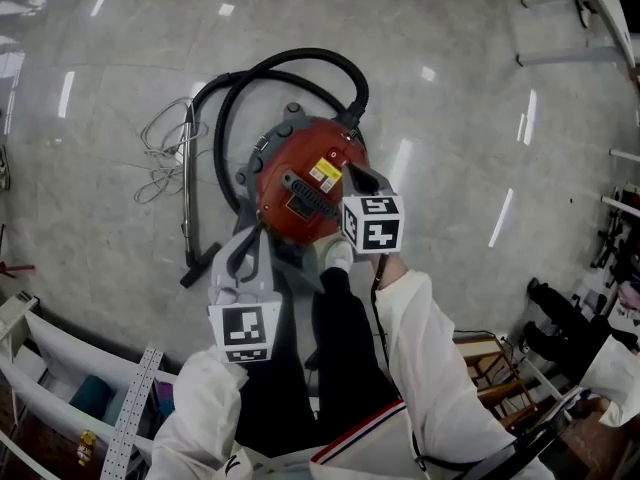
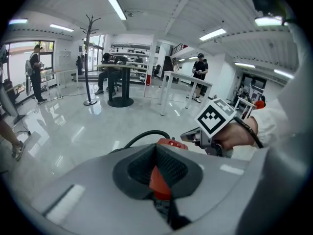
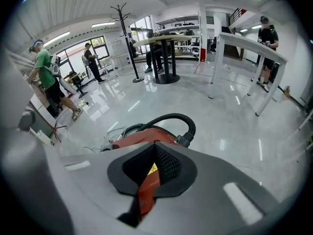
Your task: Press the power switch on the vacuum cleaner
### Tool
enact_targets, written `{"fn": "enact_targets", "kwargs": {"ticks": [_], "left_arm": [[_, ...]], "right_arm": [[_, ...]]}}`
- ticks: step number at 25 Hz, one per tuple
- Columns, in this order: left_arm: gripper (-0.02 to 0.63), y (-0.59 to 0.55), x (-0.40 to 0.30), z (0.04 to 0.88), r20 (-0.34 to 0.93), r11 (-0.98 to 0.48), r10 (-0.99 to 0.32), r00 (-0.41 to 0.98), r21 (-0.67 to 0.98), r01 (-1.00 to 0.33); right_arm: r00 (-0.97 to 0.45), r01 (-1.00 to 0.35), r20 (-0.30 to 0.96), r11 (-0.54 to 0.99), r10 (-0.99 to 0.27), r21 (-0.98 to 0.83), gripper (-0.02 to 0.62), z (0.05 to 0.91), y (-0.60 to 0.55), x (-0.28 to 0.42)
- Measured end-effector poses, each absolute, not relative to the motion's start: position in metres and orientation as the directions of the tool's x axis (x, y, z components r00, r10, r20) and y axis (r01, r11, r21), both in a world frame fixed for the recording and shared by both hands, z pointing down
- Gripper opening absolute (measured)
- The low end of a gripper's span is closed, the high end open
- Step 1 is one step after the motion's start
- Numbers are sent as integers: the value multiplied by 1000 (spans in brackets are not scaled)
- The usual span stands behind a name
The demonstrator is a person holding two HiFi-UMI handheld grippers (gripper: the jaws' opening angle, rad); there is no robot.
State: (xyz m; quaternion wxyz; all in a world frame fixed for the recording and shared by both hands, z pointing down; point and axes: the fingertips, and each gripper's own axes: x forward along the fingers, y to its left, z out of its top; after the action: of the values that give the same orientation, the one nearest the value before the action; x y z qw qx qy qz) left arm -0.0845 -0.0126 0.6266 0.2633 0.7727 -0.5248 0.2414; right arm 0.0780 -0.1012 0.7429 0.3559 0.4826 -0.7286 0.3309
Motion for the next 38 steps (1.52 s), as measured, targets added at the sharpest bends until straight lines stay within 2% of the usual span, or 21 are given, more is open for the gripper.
{"fn": "enact_targets", "kwargs": {"ticks": [19, 38], "left_arm": [[0, 8, -79, 513, 613, -353, -726, 313, 60, -934], [0, -7, -48, 404, 530, -392, -781, 330, -4, -920]], "right_arm": [[-274, -957, 761, 247, -588, -153, 2, 578, -54, 125], [-336, -939, 666, 296, -666, -177, 2, 424, -19, 142]]}}
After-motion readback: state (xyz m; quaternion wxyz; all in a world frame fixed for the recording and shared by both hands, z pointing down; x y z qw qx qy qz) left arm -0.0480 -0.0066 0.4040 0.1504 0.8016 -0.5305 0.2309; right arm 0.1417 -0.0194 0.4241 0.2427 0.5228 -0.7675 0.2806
